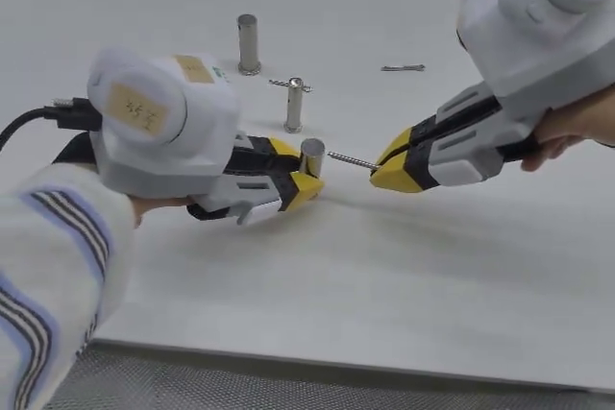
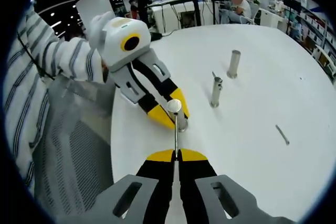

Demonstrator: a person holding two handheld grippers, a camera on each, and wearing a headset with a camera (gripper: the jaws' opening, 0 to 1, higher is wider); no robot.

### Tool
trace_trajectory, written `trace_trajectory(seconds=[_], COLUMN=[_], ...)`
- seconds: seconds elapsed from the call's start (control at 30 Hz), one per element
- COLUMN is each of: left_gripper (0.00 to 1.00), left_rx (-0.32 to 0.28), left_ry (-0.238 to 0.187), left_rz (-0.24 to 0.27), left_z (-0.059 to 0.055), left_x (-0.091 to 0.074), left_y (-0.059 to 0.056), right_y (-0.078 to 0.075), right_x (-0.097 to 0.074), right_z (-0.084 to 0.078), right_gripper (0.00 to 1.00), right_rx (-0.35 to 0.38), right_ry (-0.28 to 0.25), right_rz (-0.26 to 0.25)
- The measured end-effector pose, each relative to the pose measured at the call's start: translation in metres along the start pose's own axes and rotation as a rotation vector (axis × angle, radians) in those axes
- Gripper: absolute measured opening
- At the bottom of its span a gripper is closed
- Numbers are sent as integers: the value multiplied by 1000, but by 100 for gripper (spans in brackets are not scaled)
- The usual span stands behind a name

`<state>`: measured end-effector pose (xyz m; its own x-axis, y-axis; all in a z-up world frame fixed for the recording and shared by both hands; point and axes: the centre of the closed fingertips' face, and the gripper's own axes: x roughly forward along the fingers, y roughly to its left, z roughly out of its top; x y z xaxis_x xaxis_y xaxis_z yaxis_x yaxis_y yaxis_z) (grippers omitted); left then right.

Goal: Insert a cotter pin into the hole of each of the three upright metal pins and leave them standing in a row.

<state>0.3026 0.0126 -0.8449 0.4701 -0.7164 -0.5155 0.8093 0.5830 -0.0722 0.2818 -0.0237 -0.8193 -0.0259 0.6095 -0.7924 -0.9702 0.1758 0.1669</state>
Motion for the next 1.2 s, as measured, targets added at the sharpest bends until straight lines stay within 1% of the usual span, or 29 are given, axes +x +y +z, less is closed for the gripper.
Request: trace_trajectory(seconds=[0.33, 0.43, 0.53, 0.67, 0.9, 0.97, 1.03, 1.2], left_gripper=[12, 12, 12, 12, 12, 11, 11, 12], left_rx=[-1, -1, 16, 10, -1, 9, 5, -9], left_ry=[6, 7, 4, 3, 4, 6, 6, 4], left_rz=[2, 3, 7, 7, 10, 16, 20, 18], left_z=[-2, -2, -2, -3, -3, -3, -3, -3], left_x=[1, 1, 1, 1, 1, 0, 0, 1], left_y=[1, 1, 1, 1, 1, 0, 1, 2], right_y=[-1, 0, 0, -3, -3, -3, -5, -8], right_x=[4, 5, 7, 10, 14, 17, 20, 26], right_z=[4, 7, 9, 12, 15, 16, 17, 24], right_gripper=[4, 4, 4, 4, 4, 4, 4, 4], right_rx=[-29, -34, -46, -68, -67, -72, -68, -67], right_ry=[17, 15, 19, 23, 14, 9, 11, -11], right_rz=[-8, -7, -13, -28, -33, -32, -35, -33])
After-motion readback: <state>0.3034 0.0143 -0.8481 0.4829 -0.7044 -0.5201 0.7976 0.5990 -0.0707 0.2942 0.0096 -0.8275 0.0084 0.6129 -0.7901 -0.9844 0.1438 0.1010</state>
